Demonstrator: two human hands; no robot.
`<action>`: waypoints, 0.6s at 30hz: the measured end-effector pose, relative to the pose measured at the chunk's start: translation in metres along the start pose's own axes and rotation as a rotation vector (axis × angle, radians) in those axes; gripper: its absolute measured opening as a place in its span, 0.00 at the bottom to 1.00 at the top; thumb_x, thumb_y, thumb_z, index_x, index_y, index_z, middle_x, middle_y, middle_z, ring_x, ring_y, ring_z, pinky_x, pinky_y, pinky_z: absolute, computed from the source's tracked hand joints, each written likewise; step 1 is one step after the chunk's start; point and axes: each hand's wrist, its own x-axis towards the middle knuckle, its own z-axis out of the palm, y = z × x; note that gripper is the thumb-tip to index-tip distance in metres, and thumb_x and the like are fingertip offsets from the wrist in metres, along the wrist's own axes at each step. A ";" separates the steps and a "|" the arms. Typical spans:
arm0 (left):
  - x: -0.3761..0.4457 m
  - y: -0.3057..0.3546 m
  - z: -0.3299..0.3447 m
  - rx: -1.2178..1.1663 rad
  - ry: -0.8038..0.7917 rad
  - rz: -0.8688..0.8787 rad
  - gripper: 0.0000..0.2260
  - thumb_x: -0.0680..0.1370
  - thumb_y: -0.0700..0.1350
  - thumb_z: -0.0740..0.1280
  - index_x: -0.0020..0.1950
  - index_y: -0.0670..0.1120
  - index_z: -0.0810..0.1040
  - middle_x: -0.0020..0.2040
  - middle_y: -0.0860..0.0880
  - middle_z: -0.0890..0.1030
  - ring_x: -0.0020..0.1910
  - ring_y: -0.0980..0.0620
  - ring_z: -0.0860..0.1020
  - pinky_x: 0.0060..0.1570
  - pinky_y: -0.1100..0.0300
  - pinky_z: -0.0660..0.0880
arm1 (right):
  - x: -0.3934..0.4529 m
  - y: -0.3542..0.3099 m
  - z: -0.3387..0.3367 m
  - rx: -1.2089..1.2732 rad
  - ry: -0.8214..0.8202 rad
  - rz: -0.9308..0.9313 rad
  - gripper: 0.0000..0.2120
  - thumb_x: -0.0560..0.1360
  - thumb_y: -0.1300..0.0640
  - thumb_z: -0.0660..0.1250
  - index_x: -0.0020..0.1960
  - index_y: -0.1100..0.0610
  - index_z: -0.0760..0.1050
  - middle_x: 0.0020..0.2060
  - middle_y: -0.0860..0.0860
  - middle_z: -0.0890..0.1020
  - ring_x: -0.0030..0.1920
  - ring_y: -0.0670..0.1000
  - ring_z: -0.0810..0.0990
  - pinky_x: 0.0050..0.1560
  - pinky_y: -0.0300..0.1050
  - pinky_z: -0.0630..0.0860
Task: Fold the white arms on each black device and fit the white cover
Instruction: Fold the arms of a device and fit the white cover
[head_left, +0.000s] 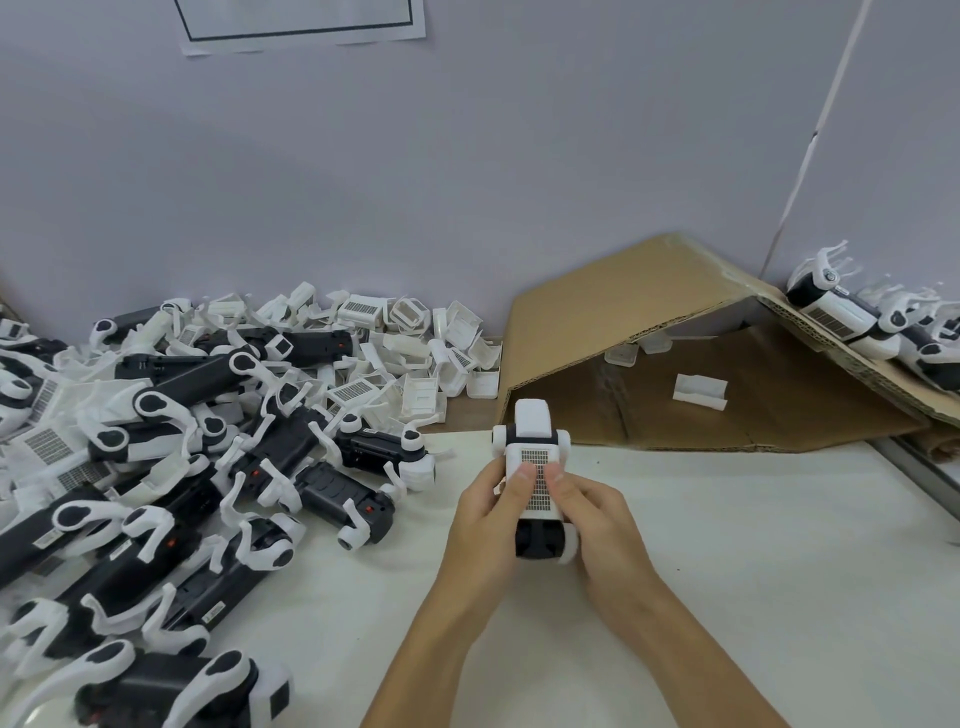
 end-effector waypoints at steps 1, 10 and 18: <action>0.000 0.000 0.001 0.008 0.016 0.008 0.15 0.76 0.54 0.64 0.57 0.52 0.83 0.49 0.48 0.86 0.50 0.51 0.84 0.44 0.62 0.78 | 0.001 0.001 -0.001 -0.027 0.002 -0.010 0.18 0.74 0.41 0.63 0.48 0.51 0.87 0.45 0.53 0.87 0.49 0.51 0.86 0.44 0.41 0.82; 0.001 -0.001 0.000 -0.162 -0.007 -0.116 0.15 0.77 0.52 0.69 0.60 0.48 0.83 0.54 0.43 0.85 0.54 0.46 0.83 0.49 0.51 0.80 | 0.004 -0.001 -0.006 -0.045 -0.045 0.024 0.21 0.73 0.38 0.65 0.52 0.53 0.86 0.47 0.52 0.87 0.51 0.51 0.86 0.47 0.43 0.82; 0.002 -0.008 0.003 -0.102 0.026 -0.041 0.10 0.82 0.43 0.63 0.59 0.50 0.82 0.53 0.45 0.85 0.54 0.45 0.83 0.49 0.52 0.80 | 0.004 0.002 -0.010 -0.074 -0.092 -0.007 0.20 0.74 0.43 0.64 0.61 0.51 0.82 0.52 0.50 0.86 0.56 0.50 0.84 0.52 0.43 0.81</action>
